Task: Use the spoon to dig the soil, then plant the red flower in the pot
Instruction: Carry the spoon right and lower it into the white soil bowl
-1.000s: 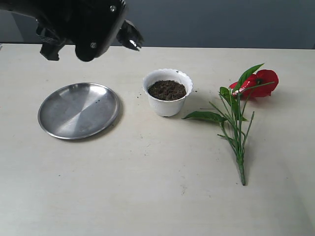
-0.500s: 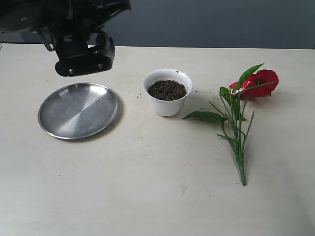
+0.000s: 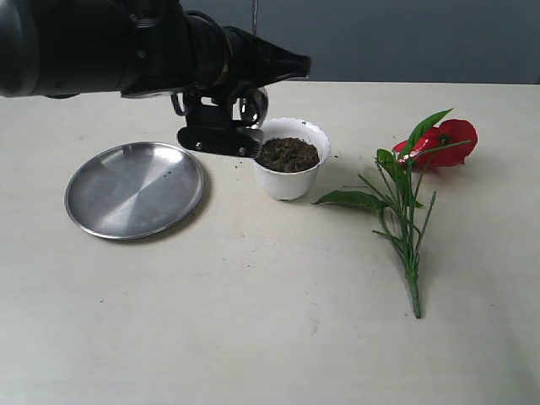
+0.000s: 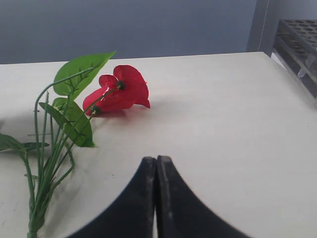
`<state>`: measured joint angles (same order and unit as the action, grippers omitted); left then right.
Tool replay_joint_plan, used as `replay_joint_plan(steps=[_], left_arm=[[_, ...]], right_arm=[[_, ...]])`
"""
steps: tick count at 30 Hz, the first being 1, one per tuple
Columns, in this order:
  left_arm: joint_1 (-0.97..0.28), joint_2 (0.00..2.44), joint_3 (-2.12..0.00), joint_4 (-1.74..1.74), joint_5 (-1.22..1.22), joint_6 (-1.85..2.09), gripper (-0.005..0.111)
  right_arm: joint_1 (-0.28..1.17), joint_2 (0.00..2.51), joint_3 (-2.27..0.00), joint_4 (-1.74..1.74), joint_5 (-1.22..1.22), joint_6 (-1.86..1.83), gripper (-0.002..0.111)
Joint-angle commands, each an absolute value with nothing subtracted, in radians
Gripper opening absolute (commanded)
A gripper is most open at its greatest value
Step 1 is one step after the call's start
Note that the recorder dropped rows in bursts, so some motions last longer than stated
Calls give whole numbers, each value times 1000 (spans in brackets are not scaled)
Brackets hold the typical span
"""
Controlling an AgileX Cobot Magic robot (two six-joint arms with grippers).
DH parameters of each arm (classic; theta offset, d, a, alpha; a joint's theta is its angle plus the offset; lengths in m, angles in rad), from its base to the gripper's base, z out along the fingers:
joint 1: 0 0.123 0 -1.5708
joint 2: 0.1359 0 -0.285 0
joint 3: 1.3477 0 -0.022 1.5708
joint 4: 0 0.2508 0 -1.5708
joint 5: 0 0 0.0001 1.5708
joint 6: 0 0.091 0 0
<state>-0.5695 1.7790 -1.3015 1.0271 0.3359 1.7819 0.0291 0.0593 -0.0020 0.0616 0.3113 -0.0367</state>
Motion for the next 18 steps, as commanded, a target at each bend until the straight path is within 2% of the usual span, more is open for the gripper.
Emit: replay_joint_plan(steps=[1, 6, 18], left_arm=[[-609, 1840, -1369, 1049, 433, 1752, 0], [-645, 1898, -1411, 1133, 560, 1750, 0], [-703, 1982, -1543, 1143, 655, 1651, 0]], right_arm=[[23, 56, 0, 65, 304, -42, -1], [23, 56, 0, 65, 304, -42, -1], [23, 56, 0, 65, 304, -42, -1]])
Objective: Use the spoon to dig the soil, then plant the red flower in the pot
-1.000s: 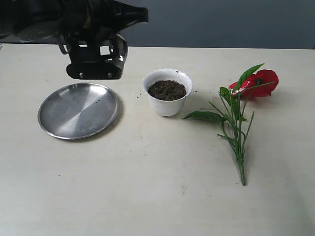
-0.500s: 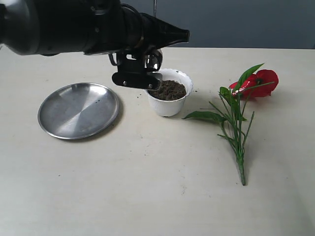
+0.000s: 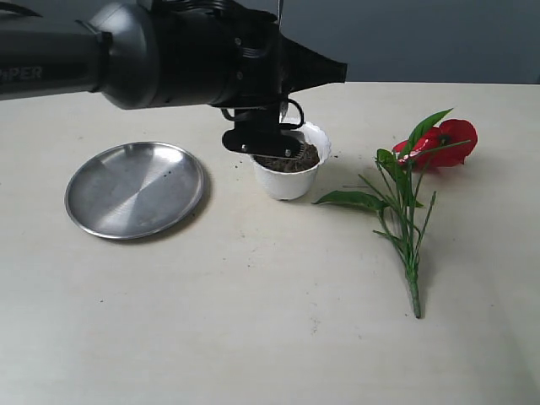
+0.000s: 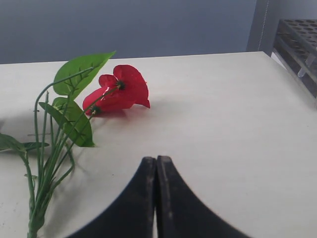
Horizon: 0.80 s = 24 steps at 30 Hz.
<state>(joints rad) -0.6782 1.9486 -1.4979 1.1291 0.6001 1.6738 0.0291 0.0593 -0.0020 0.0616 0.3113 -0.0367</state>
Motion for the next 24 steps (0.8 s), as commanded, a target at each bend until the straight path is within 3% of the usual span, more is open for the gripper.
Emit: replay_joint_plan(steps=[1, 24], left_arm=[[-708, 1994, -1555, 1143, 660, 1651, 0], [-738, 2110, -1628, 1229, 693, 1543, 0]], right_arm=[[23, 56, 0, 65, 304, -42, -1], [23, 56, 0, 65, 304, -42, -1]])
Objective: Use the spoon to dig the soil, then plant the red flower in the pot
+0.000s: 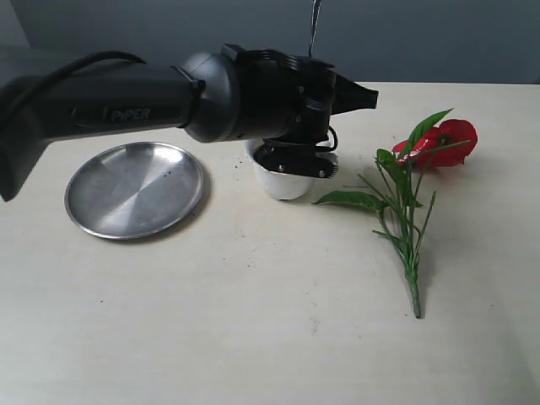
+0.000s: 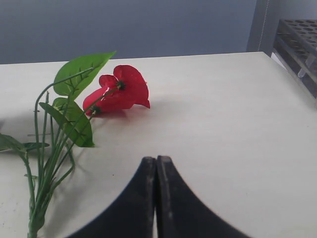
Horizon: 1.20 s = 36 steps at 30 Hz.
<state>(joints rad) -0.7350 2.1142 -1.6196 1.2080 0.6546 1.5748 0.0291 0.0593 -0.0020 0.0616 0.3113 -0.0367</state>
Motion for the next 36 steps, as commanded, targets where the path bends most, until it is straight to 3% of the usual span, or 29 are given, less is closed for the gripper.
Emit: replay_joint_plan(steps=[1, 36], left_arm=[[-738, 2108, -1628, 1229, 704, 1532, 0], [-678, 2181, -1626, 1317, 651, 1386, 0]], right_arm=[[23, 56, 0, 65, 304, -42, -1], [23, 56, 0, 65, 304, -42, -1]])
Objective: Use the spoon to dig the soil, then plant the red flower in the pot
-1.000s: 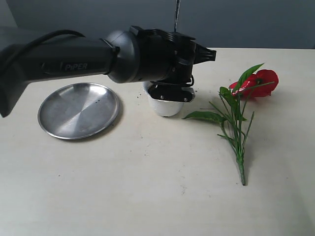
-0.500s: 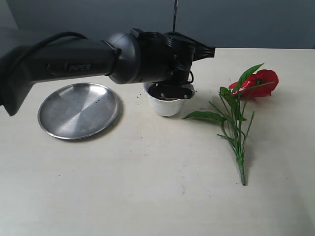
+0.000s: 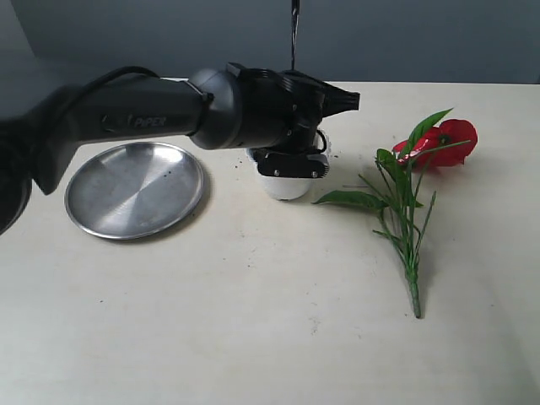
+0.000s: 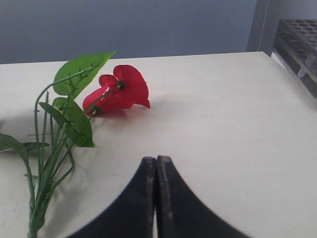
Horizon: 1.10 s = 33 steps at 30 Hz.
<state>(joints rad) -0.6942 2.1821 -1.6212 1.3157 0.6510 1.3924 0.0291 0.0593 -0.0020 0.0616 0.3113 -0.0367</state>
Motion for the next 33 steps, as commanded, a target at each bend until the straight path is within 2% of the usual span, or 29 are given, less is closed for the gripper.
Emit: replay_joint_plan(steps=[1, 24, 28, 33], left_arm=[[-672, 2181, -1626, 1317, 651, 1387, 0], [-660, 2233, -1624, 1273, 611, 1396, 0], [-660, 2233, -1624, 1139, 611, 1507, 0], [-660, 2233, -1624, 1133, 605, 1509, 0]], right_arm=[[23, 56, 0, 65, 304, -42, -1], [23, 56, 0, 65, 304, -42, -1], [23, 56, 0, 65, 304, -42, -1], [23, 56, 0, 65, 304, -42, -1]])
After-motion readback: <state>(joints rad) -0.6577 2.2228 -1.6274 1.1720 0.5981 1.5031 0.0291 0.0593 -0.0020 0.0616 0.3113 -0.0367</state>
